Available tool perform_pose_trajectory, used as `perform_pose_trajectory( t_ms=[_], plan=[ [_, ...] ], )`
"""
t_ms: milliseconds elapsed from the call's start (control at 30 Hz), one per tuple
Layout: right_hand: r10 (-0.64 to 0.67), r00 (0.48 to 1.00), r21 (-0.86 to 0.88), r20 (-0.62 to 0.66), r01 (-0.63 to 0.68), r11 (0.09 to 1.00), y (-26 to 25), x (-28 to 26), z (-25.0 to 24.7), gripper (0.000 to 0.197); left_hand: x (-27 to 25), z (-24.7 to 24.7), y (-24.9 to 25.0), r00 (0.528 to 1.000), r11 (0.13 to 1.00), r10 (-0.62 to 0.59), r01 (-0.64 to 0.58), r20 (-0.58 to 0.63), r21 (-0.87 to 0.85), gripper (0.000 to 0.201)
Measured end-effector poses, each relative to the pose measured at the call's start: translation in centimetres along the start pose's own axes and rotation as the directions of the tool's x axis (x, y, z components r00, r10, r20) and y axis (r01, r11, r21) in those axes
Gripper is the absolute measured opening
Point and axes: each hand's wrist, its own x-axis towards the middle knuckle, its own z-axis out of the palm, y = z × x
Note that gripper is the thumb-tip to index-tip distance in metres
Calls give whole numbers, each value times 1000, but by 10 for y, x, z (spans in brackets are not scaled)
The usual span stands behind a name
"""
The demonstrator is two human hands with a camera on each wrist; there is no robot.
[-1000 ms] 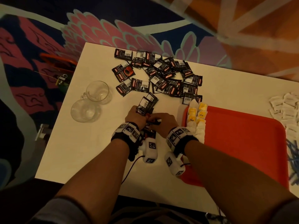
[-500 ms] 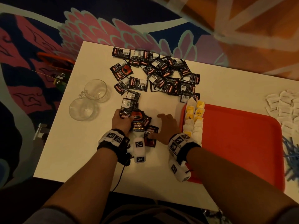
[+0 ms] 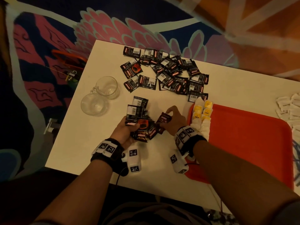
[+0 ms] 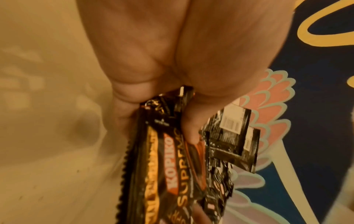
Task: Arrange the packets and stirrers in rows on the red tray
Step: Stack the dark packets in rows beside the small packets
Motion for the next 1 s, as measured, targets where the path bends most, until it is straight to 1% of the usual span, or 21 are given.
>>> perform_pose_trajectory(
  t_ms=[67,100,133,167,200,233,267,333,400,467,600,667,733,767,800,833,867,900,933,967,1000],
  plan=[
    [-19,999,16,37,19,1000,-4,1,-3,21,-3,13,0,997,1000,-13,11,76,23,51],
    [-22,998,73,54,18,997,-8,0,-6,8,-5,19,0,995,999,-13,10,100,30,51],
    [-19,998,179,67,7,984,-13,-3,-10,7,-6,26,1,994,999,-7,3,113,36,51],
    [4,996,311,93,-33,950,-19,-8,-15,14,-8,32,2,993,999,5,-11,121,44,50],
    [14,990,444,137,-74,893,-23,-14,-19,20,-10,40,4,992,998,21,-29,121,59,49],
    [5,986,518,168,-93,850,-25,-20,-23,26,-14,49,6,992,996,38,-48,122,81,47],
    [-31,983,520,181,-69,851,-26,-23,-26,33,-17,57,7,990,991,52,-67,128,112,45],
    [-134,975,350,175,66,935,-26,-32,-31,43,-25,76,9,983,975,68,-103,172,198,42],
    [-225,965,191,131,199,961,-24,-39,-39,53,-34,93,11,972,950,74,-136,221,280,42],
    [-270,960,168,72,255,952,-22,-47,-53,50,-43,106,13,964,933,65,-150,259,327,44],
    [-265,963,177,-41,268,947,-17,-63,-81,40,-60,127,18,945,877,89,-224,314,425,40],
    [-263,960,203,-95,277,939,-15,-71,-92,38,-69,136,20,948,895,129,-237,290,378,41],
    [-279,952,286,-124,304,909,-17,-82,-103,37,-77,142,20,959,949,130,-194,251,249,49],
    [-287,950,356,-123,312,881,-19,-87,-108,36,-81,145,20,957,975,91,-141,275,171,57],
    [-288,951,418,-117,310,854,-21,-92,-112,35,-86,149,19,940,993,32,-68,339,96,67],
    [-282,954,458,-100,296,838,-23,-96,-116,34,-92,153,19,902,999,-24,7,431,41,73],
    [-277,957,465,-84,283,839,-25,-98,-119,34,-98,158,18,858,998,-56,61,511,7,71],
    [-278,958,442,-73,281,852,-25,-100,-122,35,-103,163,18,831,997,-55,74,554,-12,62],
    [-290,954,406,-75,295,865,-25,-102,-126,36,-107,168,17,822,998,-35,59,569,-23,49],
    [-301,950,374,-84,310,874,-25,-104,-130,36,-110,173,17,829,999,-16,39,558,-29,40],
    [-313,945,352,-91,325,878,-24,-105,-133,34,-113,178,17,844,1000,-3,19,536,-24,36]
  ],
)
